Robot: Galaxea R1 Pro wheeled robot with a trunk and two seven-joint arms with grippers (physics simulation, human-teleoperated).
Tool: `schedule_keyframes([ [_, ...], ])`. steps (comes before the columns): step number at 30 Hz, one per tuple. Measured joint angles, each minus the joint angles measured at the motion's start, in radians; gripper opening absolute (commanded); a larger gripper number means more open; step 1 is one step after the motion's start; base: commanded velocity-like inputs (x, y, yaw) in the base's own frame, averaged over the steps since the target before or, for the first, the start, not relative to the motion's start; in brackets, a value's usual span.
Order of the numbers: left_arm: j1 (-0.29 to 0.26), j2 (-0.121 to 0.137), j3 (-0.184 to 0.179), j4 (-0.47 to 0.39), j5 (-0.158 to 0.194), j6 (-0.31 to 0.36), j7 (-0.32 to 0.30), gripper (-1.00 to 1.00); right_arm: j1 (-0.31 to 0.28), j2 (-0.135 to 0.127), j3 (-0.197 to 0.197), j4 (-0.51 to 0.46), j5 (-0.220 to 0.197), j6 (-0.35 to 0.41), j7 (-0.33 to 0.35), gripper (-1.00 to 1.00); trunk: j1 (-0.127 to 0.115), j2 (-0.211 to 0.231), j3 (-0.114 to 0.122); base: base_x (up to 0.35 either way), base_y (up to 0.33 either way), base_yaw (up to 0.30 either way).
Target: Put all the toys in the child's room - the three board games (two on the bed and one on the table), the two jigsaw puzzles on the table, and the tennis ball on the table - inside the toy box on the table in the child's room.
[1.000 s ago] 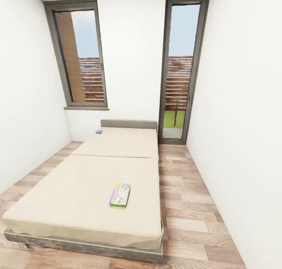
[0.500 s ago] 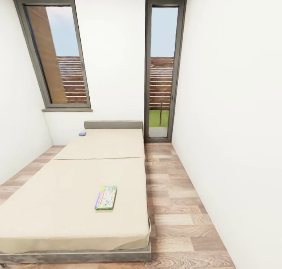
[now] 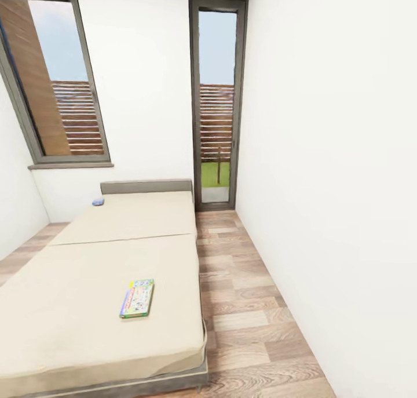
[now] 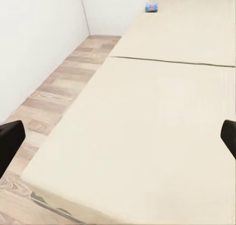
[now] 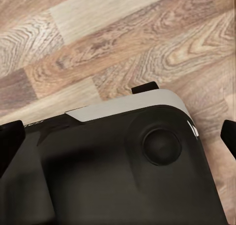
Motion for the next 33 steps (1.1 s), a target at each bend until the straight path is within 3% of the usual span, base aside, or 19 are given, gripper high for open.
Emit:
schedule_keyframes([
  [3, 0.000, 0.004, -0.042, -0.001, 0.060, -0.091, 0.138, 1.00, 0.000, 0.000, 0.000, 0.000, 0.000, 0.000, 0.000, 1.00, 0.000, 0.000, 0.000, 0.000, 0.000, -0.049],
  [9, 0.000, 0.004, -0.163, -0.002, 0.109, -0.205, 0.299, 1.00, 0.000, 0.002, -0.001, -0.001, 0.001, 0.000, 0.000, 1.00, 0.000, 0.000, 0.000, 0.000, 0.000, -0.018],
  [10, 0.001, -0.004, -0.227, -0.003, 0.125, -0.283, 0.351, 1.00, 0.000, 0.004, 0.000, -0.001, 0.002, -0.001, 0.000, 1.00, 0.000, 0.000, 0.000, 0.000, 0.000, -0.003],
  [11, 0.000, -0.008, -0.239, -0.004, 0.126, -0.297, 0.356, 1.00, 0.000, 0.004, 0.000, -0.001, 0.002, -0.001, 0.000, 1.00, 0.000, 0.000, 0.000, 0.000, 0.000, -0.003],
  [16, 0.000, -0.047, -0.263, -0.007, 0.134, -0.328, 0.334, 1.00, 0.000, 0.008, 0.003, -0.002, 0.003, -0.001, 0.000, 1.00, 0.000, 0.000, 0.000, 0.000, 0.000, -0.001],
  [19, 0.000, -0.126, -0.272, -0.007, 0.136, -0.341, 0.241, 1.00, 0.000, 0.009, 0.006, -0.002, 0.004, -0.001, 0.000, 1.00, 0.000, 0.000, 0.000, 0.000, 0.000, 0.000],
  [20, 0.000, -0.163, -0.275, -0.008, 0.137, -0.343, 0.197, 1.00, 0.000, 0.009, 0.006, -0.002, 0.004, -0.001, 0.000, 1.00, 0.000, 0.000, 0.000, 0.000, 0.000, 0.000],
  [23, 0.000, -0.226, -0.278, -0.007, 0.131, -0.344, 0.130, 1.00, 0.000, 0.009, 0.006, -0.002, 0.005, -0.001, 0.000, 1.00, 0.000, 0.000, 0.000, 0.000, 0.000, 0.000],
  [29, 0.000, -0.266, -0.282, -0.005, 0.130, -0.330, 0.094, 1.00, 0.000, 0.009, 0.007, -0.003, 0.004, -0.001, 0.000, 1.00, 0.000, 0.000, 0.000, 0.000, 0.000, 0.000],
  [33, 0.000, -0.289, -0.319, -0.005, 0.132, -0.322, 0.102, 1.00, 0.000, 0.009, 0.008, -0.003, 0.004, -0.001, 0.000, 1.00, 0.000, 0.000, 0.000, 0.000, 0.000, 0.000],
])
